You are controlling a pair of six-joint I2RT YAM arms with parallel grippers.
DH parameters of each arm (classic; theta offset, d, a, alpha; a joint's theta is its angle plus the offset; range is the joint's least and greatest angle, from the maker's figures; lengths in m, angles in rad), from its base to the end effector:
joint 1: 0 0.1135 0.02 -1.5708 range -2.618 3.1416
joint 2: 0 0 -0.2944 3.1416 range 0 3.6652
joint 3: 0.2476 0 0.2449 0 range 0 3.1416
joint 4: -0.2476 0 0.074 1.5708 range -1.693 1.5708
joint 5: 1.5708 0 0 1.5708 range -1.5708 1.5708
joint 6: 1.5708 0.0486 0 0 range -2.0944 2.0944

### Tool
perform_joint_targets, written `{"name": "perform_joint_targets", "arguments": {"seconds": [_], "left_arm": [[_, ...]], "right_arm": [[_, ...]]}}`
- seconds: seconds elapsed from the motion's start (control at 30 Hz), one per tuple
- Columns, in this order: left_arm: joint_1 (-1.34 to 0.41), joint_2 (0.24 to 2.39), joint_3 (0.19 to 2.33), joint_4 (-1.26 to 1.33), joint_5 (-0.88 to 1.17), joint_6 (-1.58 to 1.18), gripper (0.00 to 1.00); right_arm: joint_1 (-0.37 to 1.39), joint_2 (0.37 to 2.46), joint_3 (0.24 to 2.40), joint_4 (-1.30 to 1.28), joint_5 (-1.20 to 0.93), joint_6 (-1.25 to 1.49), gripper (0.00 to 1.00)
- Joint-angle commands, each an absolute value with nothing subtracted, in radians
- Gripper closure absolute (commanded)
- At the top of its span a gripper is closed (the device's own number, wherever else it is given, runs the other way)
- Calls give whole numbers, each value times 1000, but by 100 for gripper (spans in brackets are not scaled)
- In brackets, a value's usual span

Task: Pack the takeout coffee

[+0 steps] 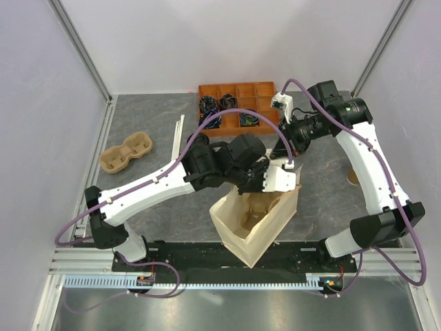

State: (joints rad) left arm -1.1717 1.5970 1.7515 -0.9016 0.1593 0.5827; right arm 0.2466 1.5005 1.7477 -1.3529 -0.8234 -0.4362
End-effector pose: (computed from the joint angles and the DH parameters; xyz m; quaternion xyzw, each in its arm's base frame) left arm 0.1260 -0.3187 0.4208 0.7228 0.5595 -0.1856 0.3607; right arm 0.2462 0.0987 0.4278 -0.3855 0.8094 0.3677 0.2471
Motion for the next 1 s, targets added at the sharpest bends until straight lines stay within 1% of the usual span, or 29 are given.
{"name": "perform_joint_targets", "arguments": {"seconds": [0.0,0.1,0.23,0.5,0.67,0.77,0.97], "left_arm": [[-1210,1580,1778,-856,158,676,98],[-1236,1566,1752,-857,144,718,98],[-1262,1551,1711,-857,126,750,98],[-1302,1513,1687,-854,75,833,98],[-1315,1502,1660,-828,75,839,98],[-1331,1505,1646,-821,57,841,98],[-1341,1509,1621,-819,35,818,98]], "right_arm": [[333,1405,1743,-1267,-916,-402,100],[388,1353,1704,-1187,-896,-394,100],[397,1319,1681,-1148,-903,-451,100],[397,1327,1732,-1152,-926,-632,100],[396,1324,1736,-1132,-1012,-722,100],[397,1315,1732,-1053,-1031,-716,100],[425,1302,1746,-1045,-1048,-739,100]]}}
